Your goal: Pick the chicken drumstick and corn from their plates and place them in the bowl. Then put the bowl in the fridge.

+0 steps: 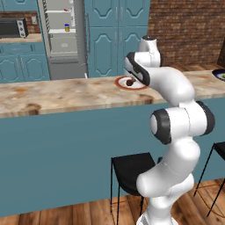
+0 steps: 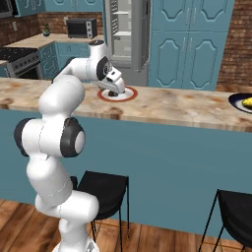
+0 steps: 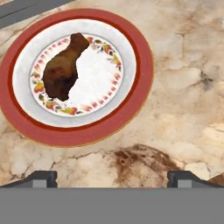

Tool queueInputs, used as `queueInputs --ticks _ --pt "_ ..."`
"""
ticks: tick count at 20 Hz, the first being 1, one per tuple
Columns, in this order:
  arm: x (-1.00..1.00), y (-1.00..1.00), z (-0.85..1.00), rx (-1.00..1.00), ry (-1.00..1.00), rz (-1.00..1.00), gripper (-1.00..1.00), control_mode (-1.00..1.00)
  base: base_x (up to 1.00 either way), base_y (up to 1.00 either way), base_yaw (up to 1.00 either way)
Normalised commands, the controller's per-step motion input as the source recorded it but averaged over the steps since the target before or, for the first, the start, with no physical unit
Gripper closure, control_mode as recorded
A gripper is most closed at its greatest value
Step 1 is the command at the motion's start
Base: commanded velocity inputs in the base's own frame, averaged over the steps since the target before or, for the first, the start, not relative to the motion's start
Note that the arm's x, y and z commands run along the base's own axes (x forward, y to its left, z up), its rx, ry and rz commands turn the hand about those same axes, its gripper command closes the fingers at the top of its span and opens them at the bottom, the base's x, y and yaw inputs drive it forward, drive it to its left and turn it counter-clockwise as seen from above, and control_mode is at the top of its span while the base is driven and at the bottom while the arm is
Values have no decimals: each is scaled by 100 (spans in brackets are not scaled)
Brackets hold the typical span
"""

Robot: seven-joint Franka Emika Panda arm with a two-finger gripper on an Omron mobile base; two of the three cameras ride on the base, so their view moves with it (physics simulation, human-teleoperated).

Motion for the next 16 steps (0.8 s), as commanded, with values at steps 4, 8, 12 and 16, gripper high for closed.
queueInputs --ticks 4,8,12,16 --pt "53 6 -5 0 12 0 -100 -100 0 0 0" --pt "31 6 -17 0 6 0 -100 -100 0 0 0" --pt "21 3 -24 -1 0 0 -100 -100 0 0 0" --pt "23 5 -26 0 7 0 -100 -100 0 0 0"
